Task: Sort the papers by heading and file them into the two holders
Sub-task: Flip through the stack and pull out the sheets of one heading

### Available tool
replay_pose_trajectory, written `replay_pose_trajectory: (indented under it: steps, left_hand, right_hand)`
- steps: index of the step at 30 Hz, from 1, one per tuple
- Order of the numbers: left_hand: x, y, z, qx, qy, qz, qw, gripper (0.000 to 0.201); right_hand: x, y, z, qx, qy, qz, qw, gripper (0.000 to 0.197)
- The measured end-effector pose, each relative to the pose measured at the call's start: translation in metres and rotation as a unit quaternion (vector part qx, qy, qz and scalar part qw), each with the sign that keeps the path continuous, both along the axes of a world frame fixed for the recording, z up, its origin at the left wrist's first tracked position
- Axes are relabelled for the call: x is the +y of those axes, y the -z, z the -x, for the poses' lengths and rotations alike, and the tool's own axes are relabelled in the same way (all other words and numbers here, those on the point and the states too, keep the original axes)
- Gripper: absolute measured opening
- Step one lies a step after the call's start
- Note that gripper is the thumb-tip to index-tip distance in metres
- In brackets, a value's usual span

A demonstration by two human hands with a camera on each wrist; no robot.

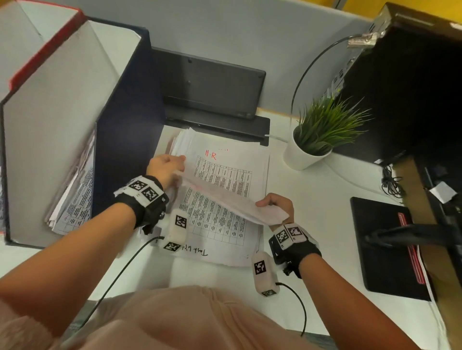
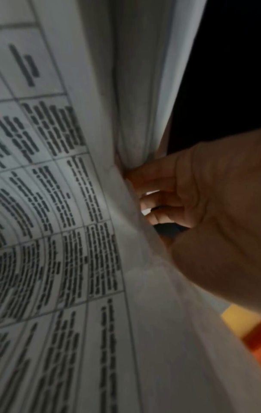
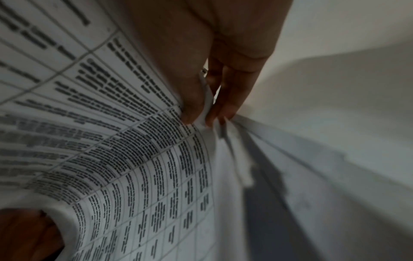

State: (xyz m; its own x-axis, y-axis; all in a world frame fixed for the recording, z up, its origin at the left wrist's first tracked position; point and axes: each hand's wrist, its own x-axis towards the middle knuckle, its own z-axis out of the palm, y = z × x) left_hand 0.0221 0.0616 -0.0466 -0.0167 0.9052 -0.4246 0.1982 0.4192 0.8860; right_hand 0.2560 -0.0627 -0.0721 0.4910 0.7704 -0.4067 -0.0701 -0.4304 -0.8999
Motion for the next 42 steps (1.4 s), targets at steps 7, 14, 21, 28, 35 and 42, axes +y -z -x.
replay_pose_trajectory:
  steps: [7,14,21,28,35,42]
  left_hand:
    - [0.004,-0.002,-0.003,0.160,0.077,0.016,0.984,0.022]
    - [-0.010,0.003,-0.011,0.117,0.124,-0.114,0.979,0.024]
    - [-0.022,0.001,0.000,-0.073,0.064,-0.048,0.994,0.032]
    - [-0.020,-0.008,0.000,-0.114,0.078,0.001,0.990,0.040]
    - [-0.002,-0.020,-0.010,0.094,0.045,0.042,0.994,0.026]
    - [0.002,-0.013,-0.010,0.292,0.133,0.033,0.947,0.037]
  right_hand:
    - [0.001,0.004,0.000,0.042,0.013,-0.012,0.999,0.050]
    - [0.000,0.006,-0.003,-0.091,-0.025,0.006,0.996,0.022]
    - [0.003,0.005,-0.001,-0.178,-0.032,0.003,0.983,0.029]
    - [0.006,-0.003,0.003,-0.091,-0.044,0.046,0.994,0.042]
    - [-0.002,0.003,0.001,-0.138,-0.051,-0.042,0.988,0.043]
    - [-0.003,0.012,-0.002,-0.129,-0.047,-0.043,0.990,0.045]
